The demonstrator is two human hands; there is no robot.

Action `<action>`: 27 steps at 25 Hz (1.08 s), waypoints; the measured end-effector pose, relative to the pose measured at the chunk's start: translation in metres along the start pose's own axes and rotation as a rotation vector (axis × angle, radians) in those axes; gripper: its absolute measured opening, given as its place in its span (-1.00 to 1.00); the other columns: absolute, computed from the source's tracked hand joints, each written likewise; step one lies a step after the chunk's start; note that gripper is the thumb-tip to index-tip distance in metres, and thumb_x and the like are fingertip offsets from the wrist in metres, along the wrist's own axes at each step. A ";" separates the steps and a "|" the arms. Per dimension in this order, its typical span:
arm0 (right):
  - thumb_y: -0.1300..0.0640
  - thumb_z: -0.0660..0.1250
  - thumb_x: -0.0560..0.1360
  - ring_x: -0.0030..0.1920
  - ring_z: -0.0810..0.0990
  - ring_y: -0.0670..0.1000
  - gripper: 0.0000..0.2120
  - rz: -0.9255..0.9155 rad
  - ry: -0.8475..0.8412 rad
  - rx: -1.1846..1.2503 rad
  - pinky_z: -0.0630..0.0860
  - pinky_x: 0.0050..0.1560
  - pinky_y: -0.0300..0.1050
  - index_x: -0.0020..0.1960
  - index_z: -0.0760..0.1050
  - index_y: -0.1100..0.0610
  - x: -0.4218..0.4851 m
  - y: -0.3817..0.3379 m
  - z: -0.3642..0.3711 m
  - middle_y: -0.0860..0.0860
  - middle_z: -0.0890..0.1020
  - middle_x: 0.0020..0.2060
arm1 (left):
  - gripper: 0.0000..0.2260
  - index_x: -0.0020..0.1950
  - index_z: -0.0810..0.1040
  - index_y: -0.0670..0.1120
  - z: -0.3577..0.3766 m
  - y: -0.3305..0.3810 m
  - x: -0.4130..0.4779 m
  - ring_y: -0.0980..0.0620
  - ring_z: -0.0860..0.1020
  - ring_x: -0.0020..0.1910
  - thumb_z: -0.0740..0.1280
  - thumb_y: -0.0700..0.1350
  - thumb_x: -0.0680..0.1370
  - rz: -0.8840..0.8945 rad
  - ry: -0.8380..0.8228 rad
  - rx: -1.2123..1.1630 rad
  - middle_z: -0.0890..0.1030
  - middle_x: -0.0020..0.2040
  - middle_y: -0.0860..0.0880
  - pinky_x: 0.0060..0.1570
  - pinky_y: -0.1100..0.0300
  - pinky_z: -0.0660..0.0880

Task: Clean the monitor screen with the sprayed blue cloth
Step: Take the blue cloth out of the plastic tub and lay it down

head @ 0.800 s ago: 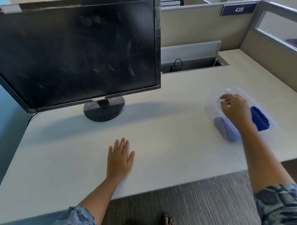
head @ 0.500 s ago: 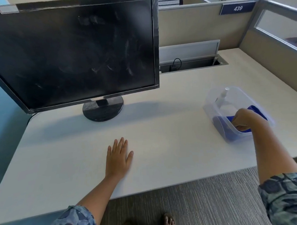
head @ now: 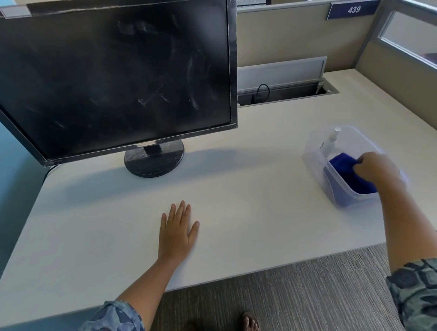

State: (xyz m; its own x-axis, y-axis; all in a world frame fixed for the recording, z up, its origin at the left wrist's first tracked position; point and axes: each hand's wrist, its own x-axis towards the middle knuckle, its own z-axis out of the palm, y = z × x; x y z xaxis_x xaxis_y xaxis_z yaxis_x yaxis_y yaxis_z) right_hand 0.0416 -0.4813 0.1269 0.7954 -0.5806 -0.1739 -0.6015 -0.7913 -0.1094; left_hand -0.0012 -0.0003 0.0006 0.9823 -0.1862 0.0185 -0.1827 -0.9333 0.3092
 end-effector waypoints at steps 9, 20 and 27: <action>0.06 0.05 0.56 -0.18 0.48 0.21 -0.82 -0.415 0.797 0.540 0.38 -0.16 0.07 0.03 0.36 0.11 -0.057 -0.035 -0.112 0.12 0.47 -0.21 | -0.32 0.51 0.13 -0.08 0.003 -0.004 0.001 -0.06 -0.02 0.53 -0.23 0.23 0.49 0.016 0.009 0.012 0.09 0.55 -0.05 0.46 -0.02 -0.13; -0.07 0.19 0.57 -0.09 0.58 -0.19 -0.76 -1.113 -0.153 0.362 0.44 -0.08 -0.46 0.14 0.56 -0.07 -0.148 -0.173 -0.077 -0.20 0.64 -0.02 | -0.47 0.46 0.25 -0.16 -0.002 -0.001 -0.007 -0.14 0.16 0.49 -0.04 0.11 0.60 -0.041 0.089 -0.019 0.26 0.49 -0.13 0.43 -0.15 0.03; 0.01 0.28 0.57 0.15 0.53 0.09 -0.66 -0.868 -0.217 0.108 0.46 0.18 0.02 0.33 0.45 0.02 -0.089 -0.238 0.003 0.05 0.55 0.17 | -0.54 0.49 0.18 -0.13 0.003 -0.007 -0.002 -0.07 0.06 0.52 -0.01 0.05 0.64 -0.076 0.043 -0.011 0.19 0.52 -0.08 0.46 -0.11 -0.07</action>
State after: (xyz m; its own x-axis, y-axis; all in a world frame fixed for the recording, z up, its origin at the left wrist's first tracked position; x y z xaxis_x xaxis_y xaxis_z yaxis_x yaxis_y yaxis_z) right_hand 0.1142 -0.2408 0.1657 0.9480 0.2710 -0.1671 0.1923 -0.9057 -0.3778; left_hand -0.0024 0.0056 -0.0045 0.9942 -0.1015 0.0348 -0.1074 -0.9407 0.3219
